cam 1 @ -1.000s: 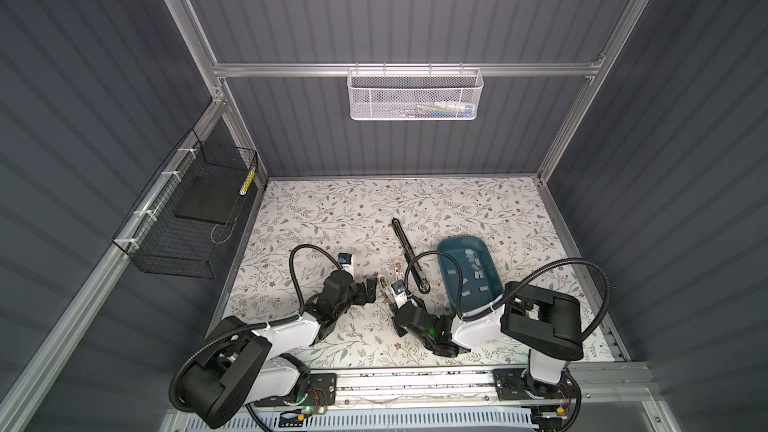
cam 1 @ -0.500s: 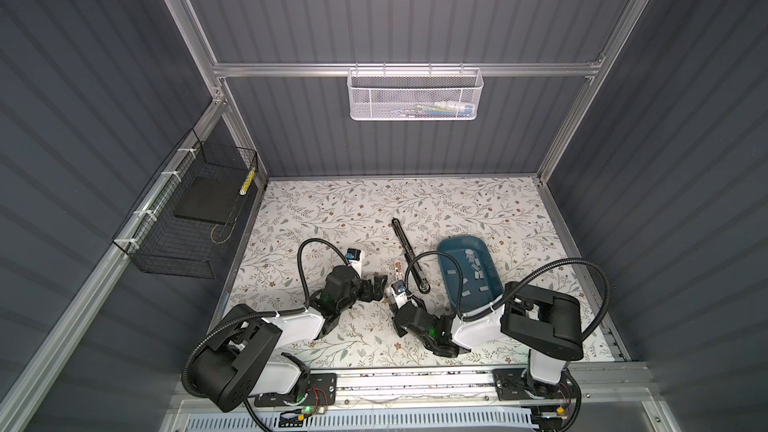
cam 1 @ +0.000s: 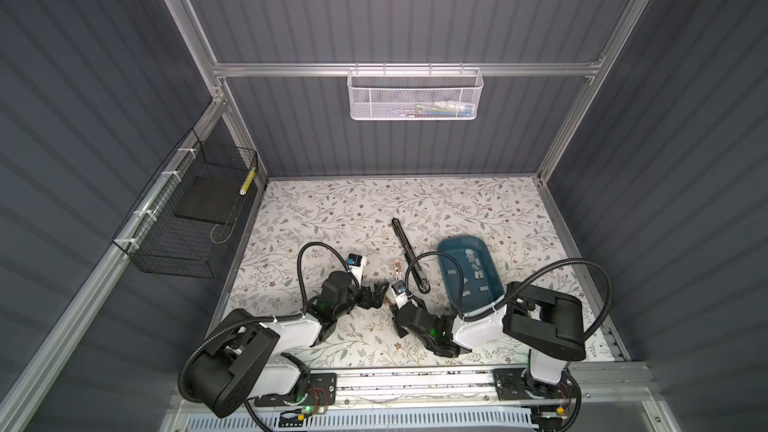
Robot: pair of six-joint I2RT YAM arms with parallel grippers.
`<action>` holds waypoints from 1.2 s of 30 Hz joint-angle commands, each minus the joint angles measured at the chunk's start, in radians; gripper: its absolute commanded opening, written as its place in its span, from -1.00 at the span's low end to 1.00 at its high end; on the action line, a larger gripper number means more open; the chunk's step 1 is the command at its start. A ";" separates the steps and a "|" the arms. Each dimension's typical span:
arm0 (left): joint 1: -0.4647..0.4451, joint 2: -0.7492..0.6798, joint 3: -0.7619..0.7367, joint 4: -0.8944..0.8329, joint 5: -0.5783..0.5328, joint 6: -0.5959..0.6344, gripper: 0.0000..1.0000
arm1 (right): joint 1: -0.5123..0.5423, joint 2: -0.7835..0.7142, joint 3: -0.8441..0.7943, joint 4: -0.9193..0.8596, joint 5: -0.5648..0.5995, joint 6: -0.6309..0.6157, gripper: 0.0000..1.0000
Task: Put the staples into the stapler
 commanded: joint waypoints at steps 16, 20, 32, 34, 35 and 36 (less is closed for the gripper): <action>-0.001 -0.009 -0.025 0.047 0.055 0.031 0.99 | 0.008 -0.297 0.039 -0.217 0.090 0.045 -0.30; -0.001 0.001 -0.022 0.055 0.063 0.035 0.95 | 0.003 -0.255 0.064 -0.226 0.092 0.066 -0.38; -0.002 0.019 -0.035 0.089 0.085 0.042 0.65 | -0.047 -0.128 0.127 -0.278 0.023 0.124 -0.43; -0.001 0.023 -0.035 0.086 0.092 0.041 0.62 | -0.051 -0.121 0.121 -0.270 0.017 0.130 -0.43; -0.001 0.023 -0.035 0.087 0.095 0.040 0.61 | -0.053 -0.117 0.119 -0.269 0.014 0.132 -0.43; -0.001 0.025 -0.035 0.087 0.099 0.039 0.60 | -0.054 -0.114 0.119 -0.269 0.014 0.134 -0.43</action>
